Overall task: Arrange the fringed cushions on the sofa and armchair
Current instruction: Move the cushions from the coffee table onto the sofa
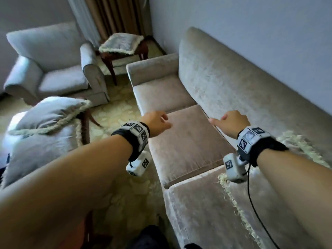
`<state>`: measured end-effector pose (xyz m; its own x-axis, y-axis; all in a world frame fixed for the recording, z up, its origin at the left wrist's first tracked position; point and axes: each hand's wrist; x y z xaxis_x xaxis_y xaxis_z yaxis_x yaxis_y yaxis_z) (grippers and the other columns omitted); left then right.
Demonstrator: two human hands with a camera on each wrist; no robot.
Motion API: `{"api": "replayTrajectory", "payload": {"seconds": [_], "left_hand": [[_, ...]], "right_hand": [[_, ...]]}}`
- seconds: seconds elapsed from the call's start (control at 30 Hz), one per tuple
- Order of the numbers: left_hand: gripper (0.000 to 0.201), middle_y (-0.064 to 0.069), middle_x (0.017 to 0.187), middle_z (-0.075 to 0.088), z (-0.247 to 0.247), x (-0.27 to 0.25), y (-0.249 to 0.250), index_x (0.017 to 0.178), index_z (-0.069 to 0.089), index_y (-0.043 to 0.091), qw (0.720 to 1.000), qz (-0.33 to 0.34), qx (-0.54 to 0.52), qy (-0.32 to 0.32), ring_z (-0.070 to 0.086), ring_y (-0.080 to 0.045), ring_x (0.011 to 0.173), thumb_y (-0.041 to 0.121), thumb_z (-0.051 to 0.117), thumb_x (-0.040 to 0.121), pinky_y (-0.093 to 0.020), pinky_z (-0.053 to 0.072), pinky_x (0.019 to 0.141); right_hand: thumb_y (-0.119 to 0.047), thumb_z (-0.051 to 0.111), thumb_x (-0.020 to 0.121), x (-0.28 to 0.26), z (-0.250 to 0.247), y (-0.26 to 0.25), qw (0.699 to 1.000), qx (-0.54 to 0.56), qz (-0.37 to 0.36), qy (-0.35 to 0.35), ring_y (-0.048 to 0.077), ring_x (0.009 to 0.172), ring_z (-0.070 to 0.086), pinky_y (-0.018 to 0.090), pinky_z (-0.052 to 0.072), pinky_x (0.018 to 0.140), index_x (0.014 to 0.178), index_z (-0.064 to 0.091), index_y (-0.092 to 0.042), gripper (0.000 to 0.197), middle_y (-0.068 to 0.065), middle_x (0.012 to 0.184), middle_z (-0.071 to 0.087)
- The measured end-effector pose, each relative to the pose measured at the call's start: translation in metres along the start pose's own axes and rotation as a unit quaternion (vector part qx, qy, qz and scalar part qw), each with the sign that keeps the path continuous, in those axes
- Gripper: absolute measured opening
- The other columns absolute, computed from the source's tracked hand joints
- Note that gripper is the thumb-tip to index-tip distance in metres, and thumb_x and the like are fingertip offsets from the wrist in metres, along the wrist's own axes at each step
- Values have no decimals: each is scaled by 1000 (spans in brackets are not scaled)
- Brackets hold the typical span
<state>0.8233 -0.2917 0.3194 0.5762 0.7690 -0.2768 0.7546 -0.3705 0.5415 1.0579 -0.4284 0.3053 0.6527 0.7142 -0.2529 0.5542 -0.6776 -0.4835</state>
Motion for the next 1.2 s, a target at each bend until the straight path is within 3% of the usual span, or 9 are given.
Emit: {"api": "replayTrajectory", "payload": {"seconds": [0.1, 0.17, 0.27, 0.37, 0.57, 0.7, 0.93, 1.03, 1.2], "left_hand": [[38, -2, 112, 69, -38, -17, -46, 121, 63, 15, 999, -32, -9, 30, 63, -22, 98, 39, 68, 91, -31, 48, 86], [39, -1, 113, 69, -61, -26, -78, 123, 63, 15, 997, -56, -11, 44, 59, -19, 94, 39, 68, 92, -28, 44, 81], [41, 0, 116, 69, -95, -32, -124, 124, 62, 17, 996, -75, 8, 57, 58, -17, 92, 41, 67, 92, -27, 40, 79], [42, 1, 117, 70, -129, -26, -172, 125, 60, 19, 994, -91, 30, 54, 63, -19, 100, 45, 64, 92, -32, 49, 85], [43, -1, 120, 68, -192, 8, -266, 126, 58, 22, 989, -119, 55, 64, 64, -23, 107, 48, 62, 92, -40, 53, 95], [45, 0, 119, 68, -221, 22, -318, 128, 57, 24, 987, -135, 65, 52, 65, -22, 105, 51, 61, 92, -41, 53, 94], [45, 4, 114, 70, -251, 25, -410, 124, 58, 21, 981, -187, 29, 50, 65, -15, 96, 53, 59, 93, -33, 54, 89], [46, 2, 117, 70, -261, 23, -447, 121, 59, 21, 972, -232, 12, 48, 62, -14, 91, 57, 58, 92, -28, 48, 79], [58, -1, 123, 67, -290, 24, -501, 128, 56, 18, 946, -318, 3, 70, 57, -18, 93, 62, 55, 91, -32, 49, 87]], "right_hand": [[-66, 66, 84, 2, 17, -66, 997, -37, -67, -30, 33, 84, 60, 31, 37, 57, 67, 52, -19, 52, 12, 81, 61], [-64, 67, 86, 3, 31, -110, 993, -57, -98, -40, 37, 105, 64, 35, 50, 78, 92, 70, -11, 53, 16, 108, 70], [-67, 64, 85, 8, 55, -171, 981, -106, -150, -56, 35, 104, 65, 39, 54, 90, 94, 73, -13, 55, 12, 108, 73], [-70, 62, 83, 19, 85, -230, 967, -147, -198, -61, 30, 92, 66, 41, 56, 85, 83, 70, -18, 53, 7, 93, 73], [-60, 62, 92, 40, 145, -346, 935, -216, -266, -93, 16, 72, 54, 31, 46, 65, 105, 71, -7, 56, 9, 99, 73], [-64, 59, 91, 60, 180, -401, 923, -240, -281, -108, 2, 60, 47, 22, 34, 51, 105, 70, -8, 59, 4, 92, 71], [-86, 47, 78, 106, 258, -476, 911, -242, -289, -167, 15, 59, 54, 30, 36, 53, 64, 48, -21, 66, -3, 64, 54], [-91, 42, 75, 120, 296, -510, 894, -247, -306, -212, 15, 56, 49, 30, 36, 53, 61, 46, -21, 72, -4, 61, 50], [-89, 36, 82, 150, 359, -576, 860, -253, -367, -249, 17, 53, 50, 28, 36, 51, 59, 44, -18, 76, 0, 60, 52]]}}
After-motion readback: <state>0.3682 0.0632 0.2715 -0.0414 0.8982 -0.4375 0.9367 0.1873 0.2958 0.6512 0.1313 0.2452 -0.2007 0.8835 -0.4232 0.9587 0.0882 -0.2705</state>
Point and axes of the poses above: each hand's wrist, its own x-axis towards the middle knuckle, its own z-axis out of the palm, y = z × x
